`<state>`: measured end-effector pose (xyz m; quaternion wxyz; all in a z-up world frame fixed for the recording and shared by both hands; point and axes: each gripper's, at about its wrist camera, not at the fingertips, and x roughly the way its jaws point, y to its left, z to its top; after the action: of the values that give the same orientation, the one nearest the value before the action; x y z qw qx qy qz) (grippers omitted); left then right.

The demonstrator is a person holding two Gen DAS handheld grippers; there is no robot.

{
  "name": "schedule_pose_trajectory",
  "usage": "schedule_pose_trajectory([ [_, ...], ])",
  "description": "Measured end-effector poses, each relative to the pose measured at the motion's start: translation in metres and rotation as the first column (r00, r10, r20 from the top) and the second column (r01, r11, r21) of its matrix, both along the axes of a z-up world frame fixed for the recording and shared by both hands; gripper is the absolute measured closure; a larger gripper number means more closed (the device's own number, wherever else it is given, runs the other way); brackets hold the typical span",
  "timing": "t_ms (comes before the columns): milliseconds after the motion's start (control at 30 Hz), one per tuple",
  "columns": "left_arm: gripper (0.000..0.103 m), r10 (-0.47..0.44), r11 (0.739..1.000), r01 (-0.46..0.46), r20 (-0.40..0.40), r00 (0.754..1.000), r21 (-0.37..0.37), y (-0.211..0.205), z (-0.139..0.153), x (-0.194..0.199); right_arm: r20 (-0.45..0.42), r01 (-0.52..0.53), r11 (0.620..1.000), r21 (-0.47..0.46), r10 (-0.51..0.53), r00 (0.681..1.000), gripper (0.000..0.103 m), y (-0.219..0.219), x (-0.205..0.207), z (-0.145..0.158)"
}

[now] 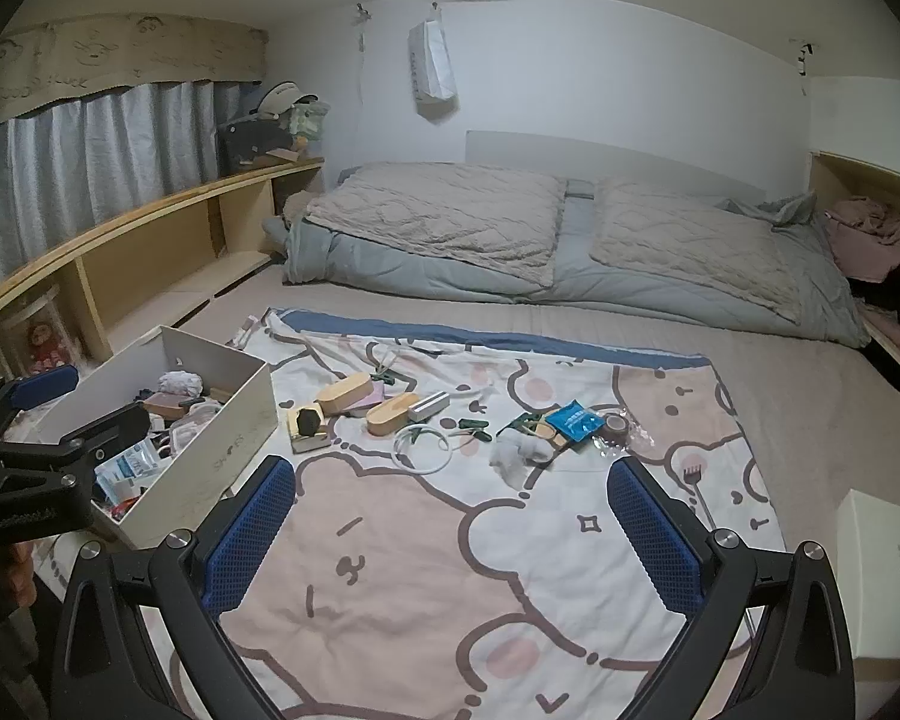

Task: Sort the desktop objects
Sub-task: 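Move the right tool toward the white mesh bundle on the sheet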

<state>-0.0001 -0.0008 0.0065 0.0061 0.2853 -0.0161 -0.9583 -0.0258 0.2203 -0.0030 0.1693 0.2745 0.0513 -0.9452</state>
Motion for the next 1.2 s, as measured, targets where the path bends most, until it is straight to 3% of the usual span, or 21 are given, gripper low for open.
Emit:
schedule_pose_trajectory([
  [733,0.0,-0.045,0.999,0.046,-0.047,0.998,0.018,0.027,0.013,0.031,-0.008,-0.036,0.999,-0.012,0.035,0.999,0.0,0.034,0.014,0.002],
  [1200,0.0,-0.098,0.987,0.1,-0.023,0.995,0.126,0.033,-0.005,0.028,0.018,-0.045,0.999,0.025,0.045,0.999,0.0,0.064,0.009,-0.004],
])
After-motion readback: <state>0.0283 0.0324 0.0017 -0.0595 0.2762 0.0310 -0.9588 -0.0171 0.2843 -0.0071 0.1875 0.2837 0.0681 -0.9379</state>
